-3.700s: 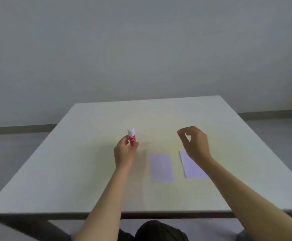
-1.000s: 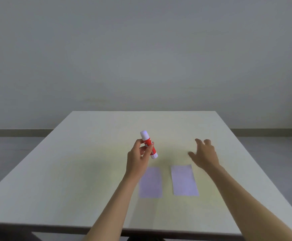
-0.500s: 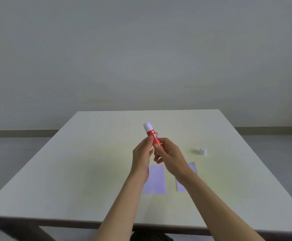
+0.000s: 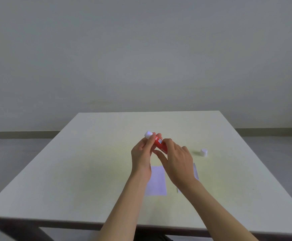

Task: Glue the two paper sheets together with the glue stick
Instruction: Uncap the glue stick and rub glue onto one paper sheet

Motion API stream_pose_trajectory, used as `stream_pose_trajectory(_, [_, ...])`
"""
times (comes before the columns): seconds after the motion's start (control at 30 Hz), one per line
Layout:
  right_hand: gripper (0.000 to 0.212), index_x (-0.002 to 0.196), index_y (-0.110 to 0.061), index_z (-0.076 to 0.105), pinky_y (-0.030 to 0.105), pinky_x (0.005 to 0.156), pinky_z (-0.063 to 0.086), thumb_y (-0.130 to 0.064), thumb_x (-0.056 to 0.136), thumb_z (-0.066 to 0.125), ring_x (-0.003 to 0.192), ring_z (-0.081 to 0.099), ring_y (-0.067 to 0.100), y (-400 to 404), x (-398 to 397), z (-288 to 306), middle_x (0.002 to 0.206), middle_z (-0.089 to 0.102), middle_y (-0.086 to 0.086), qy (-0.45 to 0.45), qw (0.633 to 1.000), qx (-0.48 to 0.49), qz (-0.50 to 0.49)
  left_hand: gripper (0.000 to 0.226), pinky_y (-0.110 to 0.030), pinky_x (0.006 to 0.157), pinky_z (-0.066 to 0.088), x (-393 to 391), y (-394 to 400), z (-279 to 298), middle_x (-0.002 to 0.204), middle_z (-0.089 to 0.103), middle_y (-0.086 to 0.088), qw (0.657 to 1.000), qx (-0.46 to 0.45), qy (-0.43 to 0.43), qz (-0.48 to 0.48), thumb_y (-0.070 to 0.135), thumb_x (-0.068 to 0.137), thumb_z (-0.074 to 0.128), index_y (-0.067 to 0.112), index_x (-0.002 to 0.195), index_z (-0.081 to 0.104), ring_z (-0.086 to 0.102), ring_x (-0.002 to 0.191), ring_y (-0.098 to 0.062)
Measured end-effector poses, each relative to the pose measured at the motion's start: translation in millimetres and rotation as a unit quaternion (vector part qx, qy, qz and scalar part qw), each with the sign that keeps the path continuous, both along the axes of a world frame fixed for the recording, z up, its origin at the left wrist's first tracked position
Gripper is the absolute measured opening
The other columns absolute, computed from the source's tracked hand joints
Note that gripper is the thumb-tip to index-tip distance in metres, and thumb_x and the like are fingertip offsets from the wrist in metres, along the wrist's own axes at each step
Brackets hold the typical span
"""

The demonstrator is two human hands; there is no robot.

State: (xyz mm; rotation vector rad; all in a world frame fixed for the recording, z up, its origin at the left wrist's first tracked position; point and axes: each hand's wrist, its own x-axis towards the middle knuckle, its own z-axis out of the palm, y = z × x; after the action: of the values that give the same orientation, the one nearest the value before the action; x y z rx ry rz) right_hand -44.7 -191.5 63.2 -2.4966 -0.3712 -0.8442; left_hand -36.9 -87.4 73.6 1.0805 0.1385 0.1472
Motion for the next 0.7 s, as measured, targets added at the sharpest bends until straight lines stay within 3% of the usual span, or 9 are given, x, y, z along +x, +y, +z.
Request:
stream_pose_trajectory(0.07, [0.030, 0.076, -0.007, 0.058, 0.032, 0.049, 0.041, -0.034, 0.086, 0.063, 0.042, 0.050, 0.026, -3, 1, 5, 0.051, 0.060, 0.001, -0.029, 0.999, -0.036, -0.010, 0.011, -0.032, 0.096, 0.048, 0, 0, 0, 0.092, 0.077, -0.002, 0.999, -0.035, 0.006, -0.009, 0.023, 0.084, 0.067, 0.016, 0.083, 0.075, 0.071, 0.095, -0.015])
stream_pose_trajectory(0.13, [0.030, 0.076, -0.005, 0.056, 0.029, 0.048, 0.035, -0.033, 0.088, 0.061, 0.042, 0.038, 0.025, -4, 2, 8, 0.049, 0.057, 0.000, -0.003, 1.000, -0.016, 0.023, 0.013, -0.032, 0.095, 0.049, 2, 1, 0, 0.093, 0.077, -0.004, 0.998, -0.057, 0.001, -0.021, 0.021, 0.087, 0.063, 0.011, 0.091, 0.070, 0.070, 0.096, -0.017])
stream_pose_trajectory(0.23, [0.029, 0.083, -0.006, 0.053, 0.028, 0.046, 0.023, -0.033, 0.093, 0.051, 0.047, 0.033, 0.021, -6, 6, 3, 0.048, 0.040, -0.007, 0.108, 0.983, 0.108, 0.099, 0.011, -0.031, 0.093, 0.050, 4, 1, 2, 0.092, 0.077, -0.005, 0.998, -0.058, -0.014, -0.034, 0.017, 0.090, 0.060, 0.008, 0.089, 0.067, 0.071, 0.097, -0.016])
stream_pose_trajectory(0.3, [0.031, 0.079, -0.002, 0.051, 0.030, 0.050, 0.027, -0.030, 0.094, 0.050, 0.048, 0.031, 0.019, -6, 6, 2, 0.050, 0.036, 0.000, 0.157, 0.956, 0.200, 0.146, 0.012, -0.030, 0.088, 0.051, 4, 1, 3, 0.092, 0.076, -0.004, 0.997, -0.056, -0.023, -0.041, 0.017, 0.090, 0.060, 0.009, 0.086, 0.068, 0.071, 0.098, -0.016])
stream_pose_trajectory(0.37, [0.037, 0.078, 0.004, 0.051, 0.029, 0.051, 0.030, -0.029, 0.095, 0.049, 0.049, 0.033, 0.016, -7, 4, 6, 0.056, 0.035, 0.008, 0.207, 0.917, 0.280, 0.195, 0.015, -0.027, 0.084, 0.051, 4, 3, 3, 0.104, 0.073, -0.011, 0.997, -0.055, -0.028, -0.051, 0.022, 0.087, 0.062, 0.008, 0.088, 0.067, 0.070, 0.101, -0.017])
stream_pose_trajectory(0.47, [0.041, 0.080, 0.005, 0.055, 0.022, 0.048, 0.033, -0.032, 0.097, 0.046, 0.049, 0.032, 0.014, -10, 3, 9, 0.057, 0.033, 0.006, 0.291, 0.831, 0.391, 0.268, 0.029, -0.021, 0.073, 0.051, 2, 6, 4, 0.119, 0.066, -0.020, 0.996, -0.038, -0.034, -0.072, 0.035, 0.076, 0.066, 0.009, 0.090, 0.066, 0.070, 0.099, -0.013])
stream_pose_trajectory(0.57, [0.041, 0.077, -0.005, 0.059, 0.018, 0.048, 0.034, -0.041, 0.093, 0.048, 0.050, 0.032, 0.014, -14, 4, 10, 0.053, 0.033, -0.002, 0.348, 0.770, 0.439, 0.305, 0.034, -0.016, 0.065, 0.052, 0, 8, 7, 0.119, 0.062, -0.021, 0.994, -0.035, -0.050, -0.089, 0.039, 0.069, 0.068, 0.010, 0.086, 0.065, 0.071, 0.088, -0.011])
stream_pose_trajectory(0.7, [0.042, 0.076, -0.007, 0.060, 0.022, 0.050, 0.027, -0.047, 0.085, 0.049, 0.048, 0.029, 0.013, -18, 4, 9, 0.066, 0.019, 0.008, 0.418, 0.667, 0.512, 0.344, 0.029, -0.015, 0.062, 0.051, -1, 7, 9, 0.115, 0.061, -0.020, 0.991, -0.024, -0.067, -0.116, 0.040, 0.069, 0.068, 0.013, 0.081, 0.068, 0.070, 0.079, -0.010])
